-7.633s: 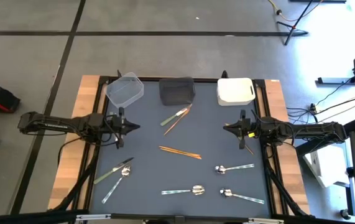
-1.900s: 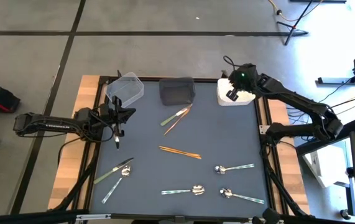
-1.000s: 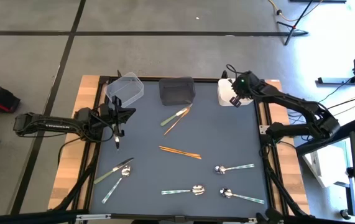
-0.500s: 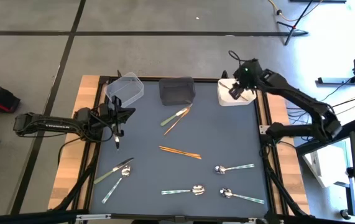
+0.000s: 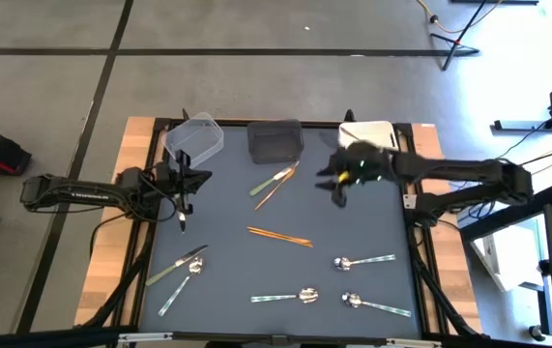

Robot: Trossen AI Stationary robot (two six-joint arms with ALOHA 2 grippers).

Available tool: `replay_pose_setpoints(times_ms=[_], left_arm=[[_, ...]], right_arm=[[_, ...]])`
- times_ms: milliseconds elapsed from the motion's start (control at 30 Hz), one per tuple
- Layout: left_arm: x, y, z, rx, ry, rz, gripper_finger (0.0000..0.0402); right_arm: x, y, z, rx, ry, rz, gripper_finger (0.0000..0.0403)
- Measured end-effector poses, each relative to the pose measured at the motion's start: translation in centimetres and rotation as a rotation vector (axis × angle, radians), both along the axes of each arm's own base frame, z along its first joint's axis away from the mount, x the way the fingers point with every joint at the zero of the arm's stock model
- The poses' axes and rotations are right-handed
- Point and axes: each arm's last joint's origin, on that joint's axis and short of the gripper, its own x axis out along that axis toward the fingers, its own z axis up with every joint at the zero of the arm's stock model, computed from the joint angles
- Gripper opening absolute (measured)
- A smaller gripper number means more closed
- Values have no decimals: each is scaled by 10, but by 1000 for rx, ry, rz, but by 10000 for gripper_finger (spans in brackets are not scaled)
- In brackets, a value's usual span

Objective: Sort silverware by color (type)
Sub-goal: Put the middle gold table knife into the white bin

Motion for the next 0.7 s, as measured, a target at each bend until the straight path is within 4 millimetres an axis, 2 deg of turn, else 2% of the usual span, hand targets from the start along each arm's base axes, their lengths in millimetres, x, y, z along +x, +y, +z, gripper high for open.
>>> replay_pose_setpoints(times_ms=[233, 367, 533, 700], left_arm=[[5, -2, 0, 22, 33, -80, 0], [16, -6, 7, -21, 100, -148, 0], [41, -13, 16, -76, 315, -110, 0], [63, -24, 10, -72, 468, -128, 0]], right_arm=[[38, 54, -39, -55, -20, 108, 167], [57, 76, -63, -67, -40, 159, 167], [81, 81, -87, -103, -3, 119, 167], [105, 82, -110, -135, 70, 82, 167]])
